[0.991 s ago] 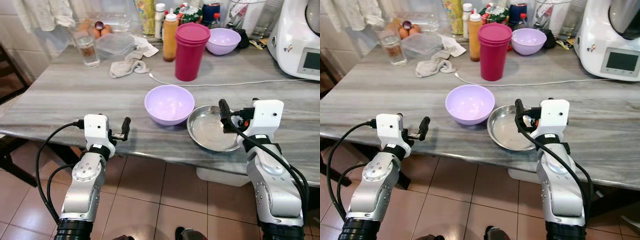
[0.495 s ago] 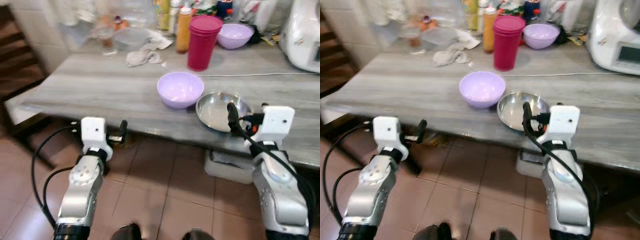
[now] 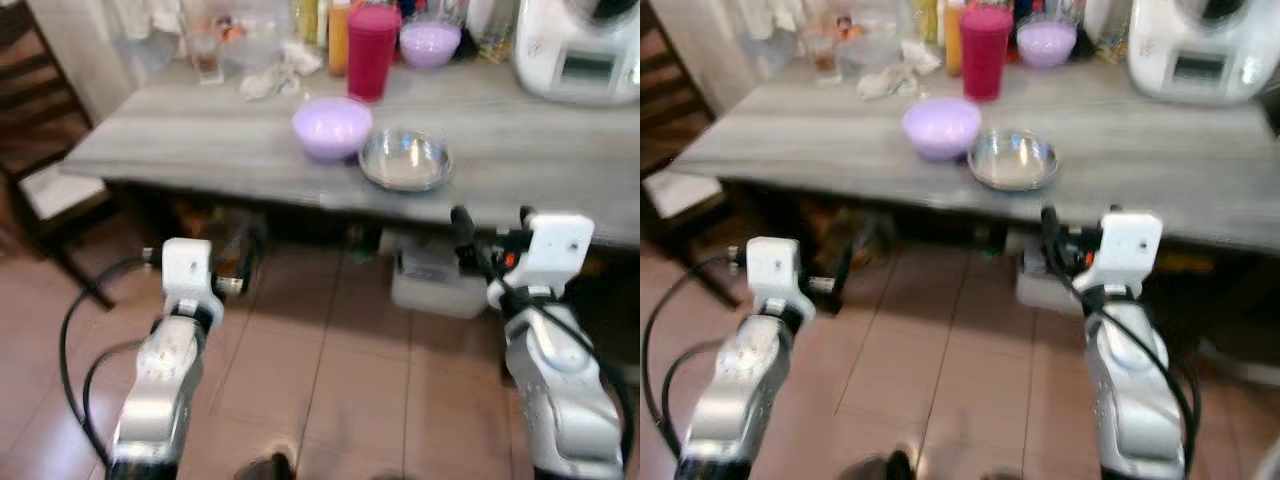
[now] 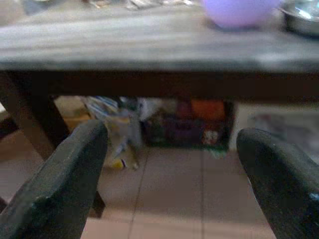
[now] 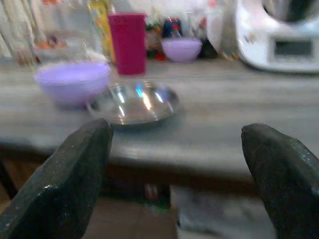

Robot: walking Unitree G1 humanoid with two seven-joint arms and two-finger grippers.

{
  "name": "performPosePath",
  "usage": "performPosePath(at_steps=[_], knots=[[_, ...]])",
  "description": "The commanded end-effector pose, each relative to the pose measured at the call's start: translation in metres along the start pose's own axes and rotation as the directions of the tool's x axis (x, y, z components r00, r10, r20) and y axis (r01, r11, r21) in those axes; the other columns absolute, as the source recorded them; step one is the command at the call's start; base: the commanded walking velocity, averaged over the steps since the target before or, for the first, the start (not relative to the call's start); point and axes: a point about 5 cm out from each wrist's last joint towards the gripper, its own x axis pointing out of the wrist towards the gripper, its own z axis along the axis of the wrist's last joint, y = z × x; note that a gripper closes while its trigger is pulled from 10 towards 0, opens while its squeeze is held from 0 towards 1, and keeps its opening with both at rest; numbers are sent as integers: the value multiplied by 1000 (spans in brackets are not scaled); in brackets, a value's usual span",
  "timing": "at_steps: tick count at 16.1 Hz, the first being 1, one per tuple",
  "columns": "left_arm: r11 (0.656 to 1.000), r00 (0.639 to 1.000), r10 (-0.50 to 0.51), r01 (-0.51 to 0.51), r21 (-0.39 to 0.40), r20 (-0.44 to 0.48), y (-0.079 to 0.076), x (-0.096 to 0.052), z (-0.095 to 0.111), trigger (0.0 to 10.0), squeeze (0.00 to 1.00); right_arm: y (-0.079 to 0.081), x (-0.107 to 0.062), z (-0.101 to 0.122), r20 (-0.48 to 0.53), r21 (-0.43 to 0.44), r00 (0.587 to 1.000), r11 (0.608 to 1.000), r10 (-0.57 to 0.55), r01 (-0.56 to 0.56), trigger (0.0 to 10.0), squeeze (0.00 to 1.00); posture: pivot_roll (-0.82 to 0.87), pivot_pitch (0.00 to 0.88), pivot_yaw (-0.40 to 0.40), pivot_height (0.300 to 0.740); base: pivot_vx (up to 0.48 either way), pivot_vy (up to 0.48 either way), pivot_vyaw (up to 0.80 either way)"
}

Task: Setting the table

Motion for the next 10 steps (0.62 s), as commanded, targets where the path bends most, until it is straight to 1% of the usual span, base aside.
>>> performPosePath(at_steps=[1, 3, 4, 5, 6, 7, 9, 10], knots=[[1000, 1000, -19, 19, 19, 4, -1, 0, 2, 10000, 0, -1, -2, -1, -6, 4, 1000, 1000, 3, -3, 10000, 0, -236, 129, 48, 740, -364, 0, 0], [999, 999, -35, 35, 27, -6, -3, -1, -3, 10000, 0, 1, -2, -2, -9, -5, 1000, 1000, 8, -8, 10000, 0, -232, 125, 61, 740, -362, 0, 0], [997, 999, -52, 52, 49, -6, -2, -4, -8, 10000, 0, 4, -4, -6, -23, -29, 1000, 1000, 7, -7, 10000, 0, -222, 117, 72, 740, 0, 0, 0], [997, 999, -52, 52, 52, -8, -1, -6, -10, 10000, 0, 5, -5, -8, -30, -37, 1000, 999, 7, -8, 10000, 0, -222, 117, 72, 740, 0, 0, 0], [998, 998, -51, 52, 46, -21, 3, -12, -16, 10000, 0, 7, -14, -15, -57, -51, 998, 999, 4, -7, 10000, 0, -214, 116, 71, 740, 0, 0, 0], [998, 999, -44, 45, 47, -28, 5, -16, -19, 10000, 0, 10, -19, -19, -70, -47, 997, 999, 23, -26, 10000, 0, -210, 118, 64, 740, 0, 0, 0], [998, 999, -29, 31, 55, -37, 6, -24, -25, 10000, 0, 10, -26, -22, -75, -36, 997, 999, 9, -12, 10000, 0, -204, 122, 48, 740, 0, 0, 0], [998, 999, -12, 15, 59, -41, 8, -28, -28, 10000, 0, 10, -28, -22, -67, -48, 998, 999, 4, -7, 10000, 0, -204, 122, 48, 740, 0, 0, 0]])
